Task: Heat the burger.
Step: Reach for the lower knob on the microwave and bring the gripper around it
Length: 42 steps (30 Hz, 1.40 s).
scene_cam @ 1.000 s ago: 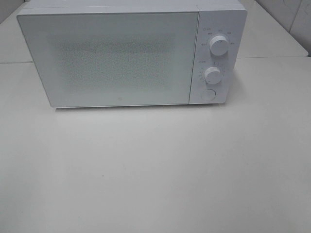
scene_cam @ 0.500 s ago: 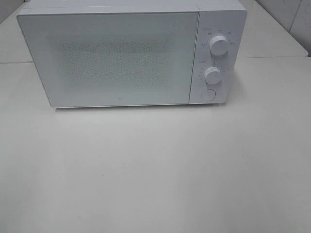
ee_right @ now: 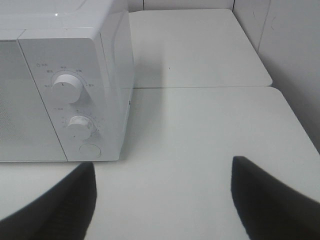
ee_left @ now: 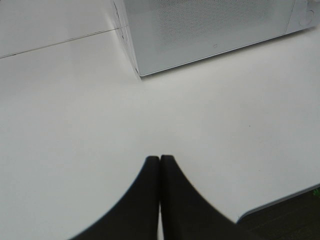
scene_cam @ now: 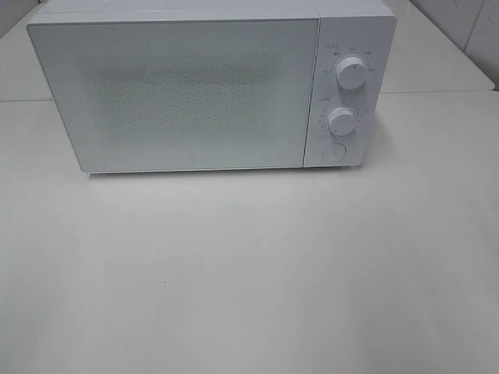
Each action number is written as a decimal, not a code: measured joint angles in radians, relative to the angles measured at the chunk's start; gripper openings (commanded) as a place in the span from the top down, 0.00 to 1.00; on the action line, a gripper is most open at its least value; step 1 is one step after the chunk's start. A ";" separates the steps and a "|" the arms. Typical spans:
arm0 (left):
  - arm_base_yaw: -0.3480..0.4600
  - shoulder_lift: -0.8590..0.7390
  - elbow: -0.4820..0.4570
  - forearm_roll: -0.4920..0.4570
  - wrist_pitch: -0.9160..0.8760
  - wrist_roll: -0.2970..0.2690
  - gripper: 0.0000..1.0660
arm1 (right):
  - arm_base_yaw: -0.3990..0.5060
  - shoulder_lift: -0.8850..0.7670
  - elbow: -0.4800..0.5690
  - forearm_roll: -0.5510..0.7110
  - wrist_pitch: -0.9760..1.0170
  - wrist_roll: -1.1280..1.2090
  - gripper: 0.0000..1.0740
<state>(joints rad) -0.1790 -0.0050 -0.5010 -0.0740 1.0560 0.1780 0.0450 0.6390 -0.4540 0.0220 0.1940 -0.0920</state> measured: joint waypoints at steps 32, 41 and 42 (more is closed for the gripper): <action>0.000 0.000 0.001 0.000 0.000 0.000 1.00 | 0.008 0.857 -0.001 -0.067 -0.920 0.001 0.34; 0.000 0.000 0.001 -0.001 0.000 0.000 1.00 | 0.192 0.998 -0.003 0.020 -1.051 -0.031 0.34; 0.000 0.000 0.001 -0.001 0.000 0.000 1.00 | 0.192 0.998 -0.003 0.020 -1.051 -0.031 0.34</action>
<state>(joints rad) -0.1790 -0.0050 -0.5000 -0.0750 1.0560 0.1780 0.2370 1.6370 -0.4570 0.0420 -0.8570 -0.1230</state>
